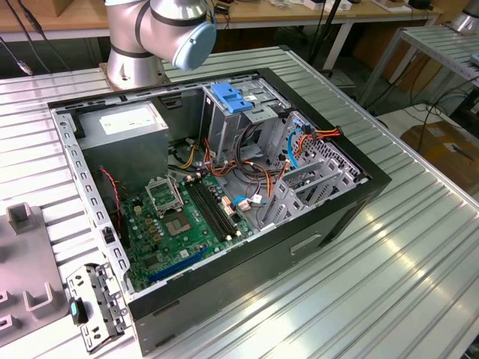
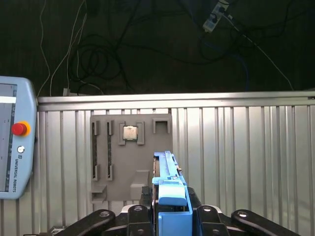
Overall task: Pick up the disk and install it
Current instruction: 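Pick up the disk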
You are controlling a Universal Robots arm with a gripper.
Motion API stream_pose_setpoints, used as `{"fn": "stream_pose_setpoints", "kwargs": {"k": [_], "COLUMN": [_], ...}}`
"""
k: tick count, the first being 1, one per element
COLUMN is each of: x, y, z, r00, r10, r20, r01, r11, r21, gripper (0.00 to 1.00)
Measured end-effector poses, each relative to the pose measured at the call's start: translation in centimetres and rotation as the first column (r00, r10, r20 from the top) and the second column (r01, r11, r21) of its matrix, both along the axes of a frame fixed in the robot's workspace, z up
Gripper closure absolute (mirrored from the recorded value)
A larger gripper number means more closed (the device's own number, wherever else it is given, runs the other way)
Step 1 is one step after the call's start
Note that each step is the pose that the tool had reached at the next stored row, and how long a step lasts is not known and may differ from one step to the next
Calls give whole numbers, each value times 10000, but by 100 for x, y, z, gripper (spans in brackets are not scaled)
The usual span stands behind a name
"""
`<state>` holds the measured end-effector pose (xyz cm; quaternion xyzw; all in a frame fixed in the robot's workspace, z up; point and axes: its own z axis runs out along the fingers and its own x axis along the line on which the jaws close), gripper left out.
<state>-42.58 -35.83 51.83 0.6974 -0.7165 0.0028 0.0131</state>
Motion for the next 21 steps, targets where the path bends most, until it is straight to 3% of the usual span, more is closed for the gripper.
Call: {"fn": "stream_pose_setpoints", "kwargs": {"k": [10,15,21], "x": [52,59,90], "y": [0,0,0], "z": [27,74,81], "r00": [10000,10000,10000], "r10": [1,1,1], "r20": [-4,-35,-62], "r01": [-1,-1,-1], "r11": [10000,10000,10000], "r21": [1,0,0], "gripper": [63,63,63]}}
